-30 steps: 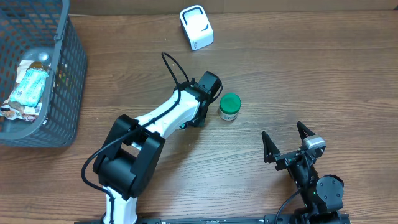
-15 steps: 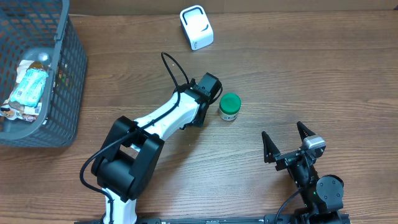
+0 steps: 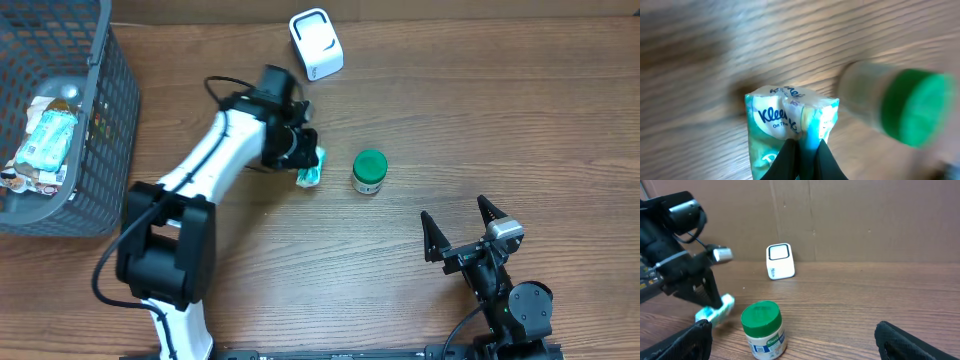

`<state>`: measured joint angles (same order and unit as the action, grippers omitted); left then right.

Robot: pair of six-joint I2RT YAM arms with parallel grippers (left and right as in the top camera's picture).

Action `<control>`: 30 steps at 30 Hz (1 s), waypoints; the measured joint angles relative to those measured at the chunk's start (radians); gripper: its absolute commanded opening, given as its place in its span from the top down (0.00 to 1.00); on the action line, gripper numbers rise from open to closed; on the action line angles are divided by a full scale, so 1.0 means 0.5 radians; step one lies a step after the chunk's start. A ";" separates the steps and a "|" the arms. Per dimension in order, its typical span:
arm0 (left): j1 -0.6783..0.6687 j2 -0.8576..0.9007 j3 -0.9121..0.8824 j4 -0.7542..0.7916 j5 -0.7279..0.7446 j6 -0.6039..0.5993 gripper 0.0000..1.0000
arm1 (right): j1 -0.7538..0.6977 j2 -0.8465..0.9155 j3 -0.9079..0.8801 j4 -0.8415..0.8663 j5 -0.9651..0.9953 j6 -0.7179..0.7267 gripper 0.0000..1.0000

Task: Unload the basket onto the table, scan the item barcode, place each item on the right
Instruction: 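Lift the tissue pack and set it upright beside the jar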

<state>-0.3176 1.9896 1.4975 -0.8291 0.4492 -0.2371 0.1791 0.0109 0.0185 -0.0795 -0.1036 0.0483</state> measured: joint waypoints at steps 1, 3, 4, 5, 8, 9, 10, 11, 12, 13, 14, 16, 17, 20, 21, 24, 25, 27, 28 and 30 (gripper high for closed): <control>0.040 0.000 -0.002 0.025 0.108 0.018 0.96 | 0.000 0.000 0.000 0.000 0.000 0.001 0.00; 0.115 0.000 -0.020 0.125 0.330 0.045 0.96 | 0.000 0.000 0.000 0.000 0.001 0.001 0.00; 0.140 -0.001 -0.043 0.194 0.420 0.052 0.96 | 0.000 0.000 0.000 -0.001 0.001 0.001 0.00; 0.161 -0.004 -0.077 0.269 0.510 0.053 0.96 | 0.000 0.000 0.000 -0.002 0.000 0.000 0.00; 0.177 -0.011 -0.215 0.512 0.661 -0.016 0.96 | 0.000 0.000 0.000 -0.001 0.000 0.000 0.00; 0.176 -0.012 -0.295 0.651 0.702 -0.069 0.96 | 0.000 0.000 0.000 0.000 0.001 0.000 0.00; 0.174 -0.013 -0.352 0.742 0.726 -0.113 0.95 | 0.000 0.000 0.000 0.001 0.000 0.002 0.00; 0.169 -0.013 -0.413 0.836 0.745 -0.169 0.96 | 0.001 0.000 0.000 -0.001 0.001 0.002 0.00; 0.167 -0.013 -0.479 0.938 0.765 -0.238 0.96 | 0.000 0.000 0.000 -0.002 0.000 0.001 0.00; 0.163 -0.013 -0.533 1.025 0.779 -0.302 0.96 | 0.000 0.000 0.000 -0.001 0.000 0.001 0.00; 0.163 -0.013 -0.581 1.097 0.790 -0.375 0.96 | 0.000 0.000 0.000 0.000 0.001 0.002 0.00; 0.156 -0.013 -0.669 1.281 0.809 -0.526 0.96 | 0.000 0.000 0.000 -0.001 0.000 0.001 0.00; 0.154 -0.013 -0.696 1.342 0.815 -0.591 0.96 | 0.000 0.000 0.000 -0.001 0.000 0.000 0.00; 0.130 -0.013 -0.745 1.437 0.828 -0.775 0.96 | 0.000 0.000 0.000 -0.001 0.000 0.000 0.00; 0.115 -0.013 -0.752 1.443 0.830 -0.817 0.96 | 0.000 0.000 0.000 -0.001 0.001 0.001 0.00; 0.060 -0.013 -0.760 1.444 0.830 -0.891 0.96 | 0.000 0.000 0.000 0.000 0.000 0.001 0.00; 0.037 -0.013 -0.760 1.444 0.829 -0.906 0.95 | 0.000 0.000 0.000 -0.001 0.001 0.001 0.00; -0.005 -0.013 -0.761 1.444 0.822 -0.932 0.96 | 0.000 0.000 0.000 -0.001 0.000 0.000 0.00; -0.023 -0.013 -0.761 1.441 0.814 -0.938 0.96 | 0.000 0.000 0.000 0.000 0.000 0.002 0.00; -0.043 -0.013 -0.761 1.434 0.798 -0.943 0.96 | 0.000 0.000 0.000 -0.002 0.000 0.001 0.00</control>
<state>-0.3393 1.9831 1.1168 -0.1123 0.8482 -0.7086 0.1791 0.0109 0.0185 -0.0803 -0.1036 0.0486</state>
